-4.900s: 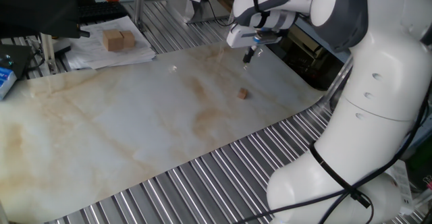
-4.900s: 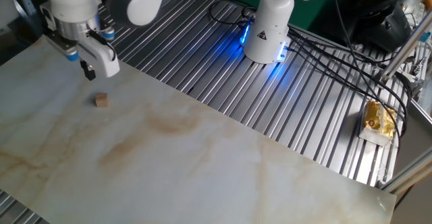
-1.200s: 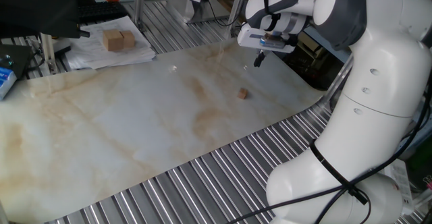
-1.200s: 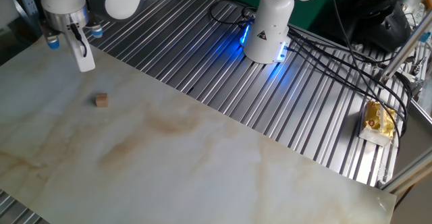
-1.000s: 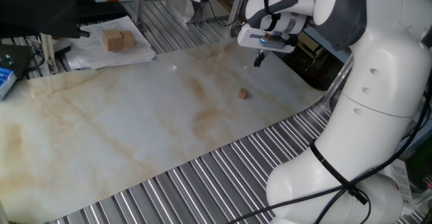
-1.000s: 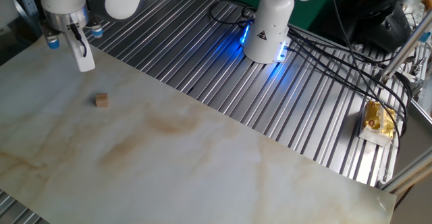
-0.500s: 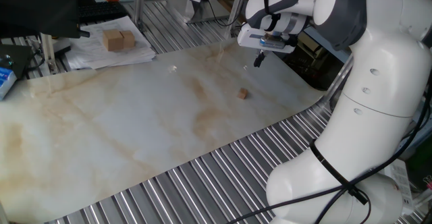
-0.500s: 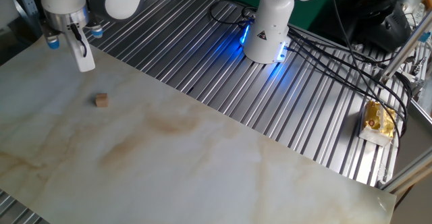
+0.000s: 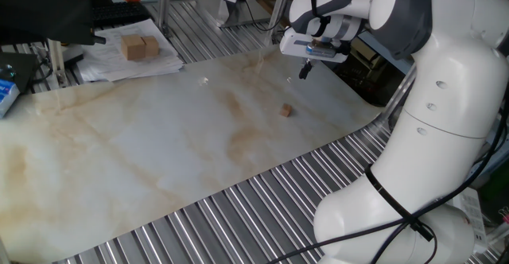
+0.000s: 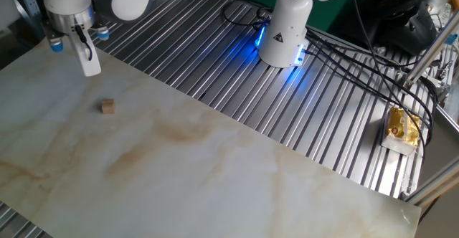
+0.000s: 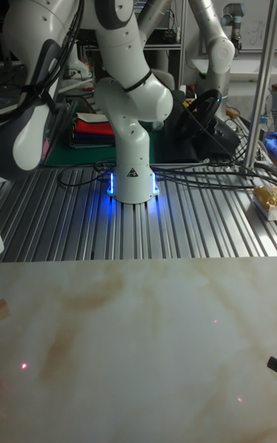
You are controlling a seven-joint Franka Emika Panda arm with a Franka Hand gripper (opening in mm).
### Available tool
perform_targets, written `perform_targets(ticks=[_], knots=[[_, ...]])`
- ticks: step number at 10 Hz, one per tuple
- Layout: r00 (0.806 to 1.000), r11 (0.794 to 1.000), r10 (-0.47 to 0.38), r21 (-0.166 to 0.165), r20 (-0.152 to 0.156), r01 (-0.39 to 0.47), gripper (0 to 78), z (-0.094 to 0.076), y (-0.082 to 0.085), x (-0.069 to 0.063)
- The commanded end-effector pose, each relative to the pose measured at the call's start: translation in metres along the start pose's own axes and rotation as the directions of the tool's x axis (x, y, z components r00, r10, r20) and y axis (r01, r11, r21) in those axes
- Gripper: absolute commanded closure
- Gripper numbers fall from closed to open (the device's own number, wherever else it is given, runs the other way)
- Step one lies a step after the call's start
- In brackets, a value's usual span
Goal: Pick up the small block on the left and move it to the right
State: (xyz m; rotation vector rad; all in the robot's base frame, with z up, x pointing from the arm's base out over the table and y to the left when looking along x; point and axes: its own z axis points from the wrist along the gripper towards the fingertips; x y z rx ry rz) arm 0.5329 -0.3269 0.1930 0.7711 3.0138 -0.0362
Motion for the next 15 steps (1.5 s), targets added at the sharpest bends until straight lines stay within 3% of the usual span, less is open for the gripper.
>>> perform_targets(ticks=[1, 2, 3, 15], knots=[[1.000, 1.000, -0.002, 0.001, 0.003, 0.002, 77.6, -0.0015, -0.0004, -0.0008], [1.000, 1.000, -0.001, 0.001, 0.003, 0.001, 77.6, -0.0015, -0.0004, -0.0008], [1.000, 1.000, -0.001, 0.001, 0.003, 0.001, 0.2, -0.0015, -0.0004, -0.0008], [1.000, 1.000, -0.001, 0.001, 0.003, 0.001, 0.2, -0.0015, -0.0004, -0.0008]])
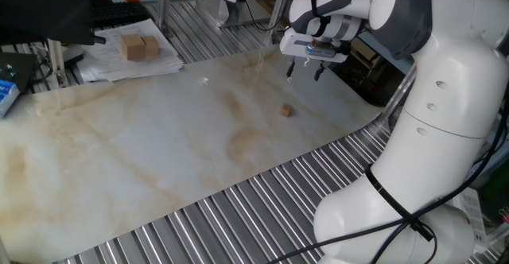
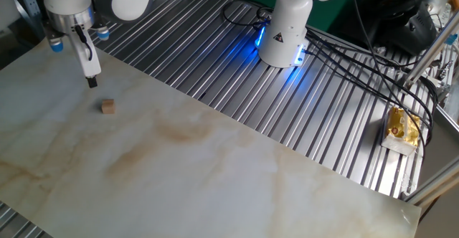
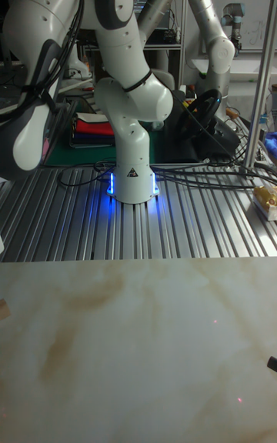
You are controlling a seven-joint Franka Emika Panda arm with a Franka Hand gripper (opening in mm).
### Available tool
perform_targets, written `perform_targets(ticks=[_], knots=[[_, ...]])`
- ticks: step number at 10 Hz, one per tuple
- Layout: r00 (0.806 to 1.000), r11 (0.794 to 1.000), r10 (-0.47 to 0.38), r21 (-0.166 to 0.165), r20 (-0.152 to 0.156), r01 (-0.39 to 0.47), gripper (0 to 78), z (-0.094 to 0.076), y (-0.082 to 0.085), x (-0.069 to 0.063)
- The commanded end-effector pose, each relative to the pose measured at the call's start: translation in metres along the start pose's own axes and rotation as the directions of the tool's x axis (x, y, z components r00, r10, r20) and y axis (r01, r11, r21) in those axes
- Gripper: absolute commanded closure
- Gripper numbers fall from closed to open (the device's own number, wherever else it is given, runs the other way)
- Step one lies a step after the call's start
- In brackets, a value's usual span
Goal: Pick up the small block on the left and move it to the right
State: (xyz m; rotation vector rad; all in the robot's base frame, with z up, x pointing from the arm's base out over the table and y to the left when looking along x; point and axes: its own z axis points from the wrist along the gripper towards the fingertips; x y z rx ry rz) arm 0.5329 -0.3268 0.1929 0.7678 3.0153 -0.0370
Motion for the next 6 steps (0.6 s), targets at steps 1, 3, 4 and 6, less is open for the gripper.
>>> perform_targets(ticks=[1, 3, 4, 6], knots=[[1.000, 1.000, 0.002, 0.001, 0.003, -0.002, 0.2, -0.0015, -0.0004, -0.0008], [0.983, 0.983, 0.186, -0.001, -0.006, -0.186, 0.2, 0.0013, 0.0002, -0.0007], [0.976, 0.976, 0.218, -0.005, -0.014, -0.218, 0.2, 0.0013, 0.0002, -0.0007], [0.950, 0.950, 0.310, -0.016, -0.029, -0.310, 0.2, 0.0013, 0.0002, -0.0007]])
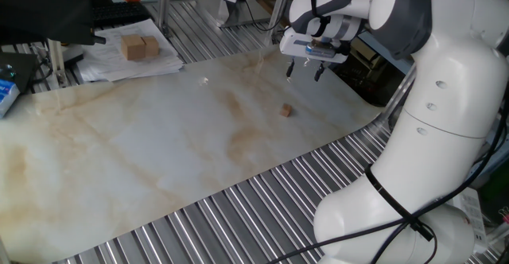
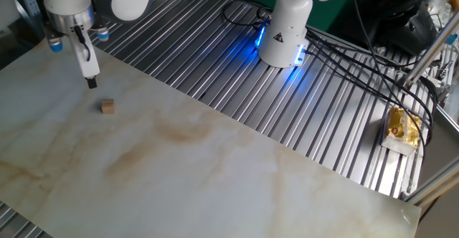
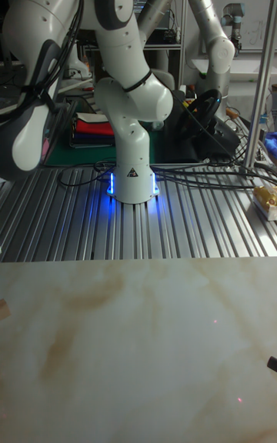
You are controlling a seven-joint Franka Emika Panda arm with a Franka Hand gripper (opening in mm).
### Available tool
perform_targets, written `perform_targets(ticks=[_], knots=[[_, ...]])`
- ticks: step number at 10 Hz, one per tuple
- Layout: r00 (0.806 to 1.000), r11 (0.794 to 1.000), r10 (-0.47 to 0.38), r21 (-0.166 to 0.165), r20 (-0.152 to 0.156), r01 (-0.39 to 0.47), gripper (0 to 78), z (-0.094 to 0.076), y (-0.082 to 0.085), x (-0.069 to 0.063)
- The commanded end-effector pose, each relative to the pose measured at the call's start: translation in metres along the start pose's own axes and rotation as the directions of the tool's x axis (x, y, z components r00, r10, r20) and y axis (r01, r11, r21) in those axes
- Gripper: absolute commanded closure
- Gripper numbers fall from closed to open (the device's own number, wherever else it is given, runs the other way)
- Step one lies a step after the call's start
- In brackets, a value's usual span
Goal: Pick up the small block on the left and move it to the right
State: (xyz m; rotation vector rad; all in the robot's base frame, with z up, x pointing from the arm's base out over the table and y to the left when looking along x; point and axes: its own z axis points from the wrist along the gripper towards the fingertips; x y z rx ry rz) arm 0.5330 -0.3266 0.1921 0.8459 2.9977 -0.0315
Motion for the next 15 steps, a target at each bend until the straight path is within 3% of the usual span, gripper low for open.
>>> perform_targets(ticks=[1, 2, 5, 6, 15], knots=[[0.962, 0.962, 0.272, -0.016, -0.026, -0.272, 0.2, 0.000, 0.000, -0.001], [0.943, 0.943, 0.330, -0.029, -0.043, -0.332, 0.2, 0.001, 0.000, -0.001], [0.930, 0.930, 0.365, -0.037, -0.051, -0.366, 0.2, 0.005, 0.001, -0.001], [0.929, 0.928, 0.368, -0.039, -0.044, -0.370, 0.2, 0.013, 0.003, -0.001], [0.943, 0.942, 0.330, -0.047, -0.043, -0.332, 0.2, 0.026, 0.003, 0.003]])
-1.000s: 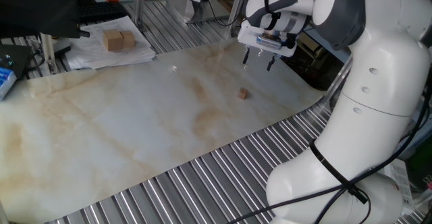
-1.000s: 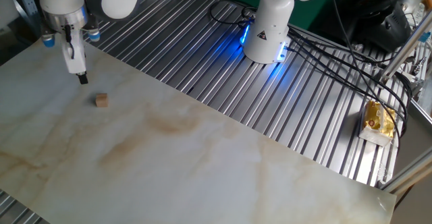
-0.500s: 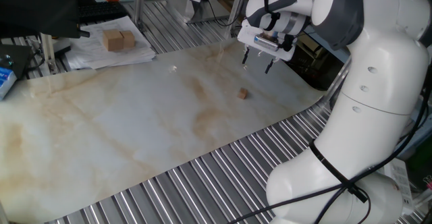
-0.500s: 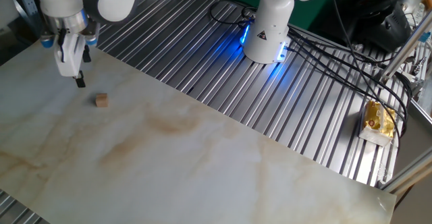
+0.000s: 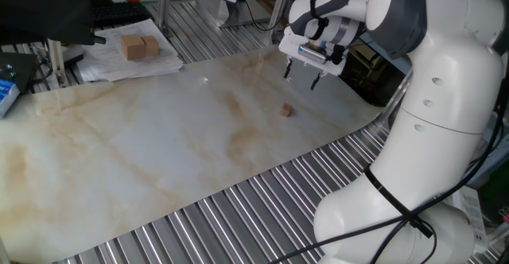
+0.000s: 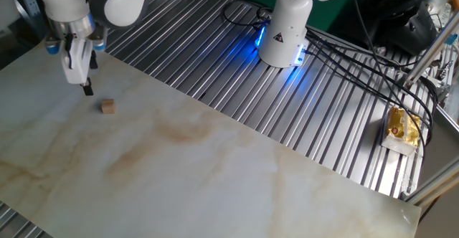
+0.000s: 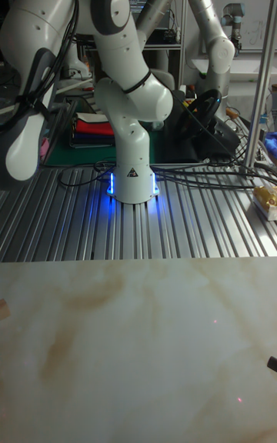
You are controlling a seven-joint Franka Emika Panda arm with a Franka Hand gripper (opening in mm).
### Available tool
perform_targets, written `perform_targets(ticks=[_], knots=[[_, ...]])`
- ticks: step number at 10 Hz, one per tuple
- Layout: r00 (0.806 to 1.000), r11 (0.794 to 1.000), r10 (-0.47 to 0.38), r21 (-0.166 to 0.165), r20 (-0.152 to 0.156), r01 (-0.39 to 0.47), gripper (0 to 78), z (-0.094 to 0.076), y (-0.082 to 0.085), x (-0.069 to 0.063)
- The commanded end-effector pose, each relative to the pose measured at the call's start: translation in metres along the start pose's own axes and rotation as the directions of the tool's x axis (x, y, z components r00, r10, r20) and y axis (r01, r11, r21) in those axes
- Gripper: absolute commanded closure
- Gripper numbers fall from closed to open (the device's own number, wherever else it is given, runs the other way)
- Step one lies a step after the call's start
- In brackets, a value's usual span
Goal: Pick up the small block on the left and move it to the right
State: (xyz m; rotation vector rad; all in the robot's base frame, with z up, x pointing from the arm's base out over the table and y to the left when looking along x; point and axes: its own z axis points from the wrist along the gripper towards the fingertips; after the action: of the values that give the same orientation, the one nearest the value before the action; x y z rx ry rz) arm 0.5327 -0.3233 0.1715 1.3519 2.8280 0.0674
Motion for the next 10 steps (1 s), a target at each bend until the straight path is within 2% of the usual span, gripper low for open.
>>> perform_targets(ticks=[1, 4, 8, 10], knots=[[1.000, 1.000, -0.005, -0.006, 0.005, 0.005, 0.2, 0.011, 0.000, 0.000], [1.000, 1.000, -0.014, -0.009, 0.007, 0.014, 0.2, 0.020, 0.000, 0.001], [1.000, 1.000, -0.026, -0.011, 0.006, 0.026, 0.2, 0.023, -0.001, 0.002], [0.999, 0.999, -0.029, -0.016, 0.014, 0.029, 0.2, 0.031, -0.001, 0.002]])
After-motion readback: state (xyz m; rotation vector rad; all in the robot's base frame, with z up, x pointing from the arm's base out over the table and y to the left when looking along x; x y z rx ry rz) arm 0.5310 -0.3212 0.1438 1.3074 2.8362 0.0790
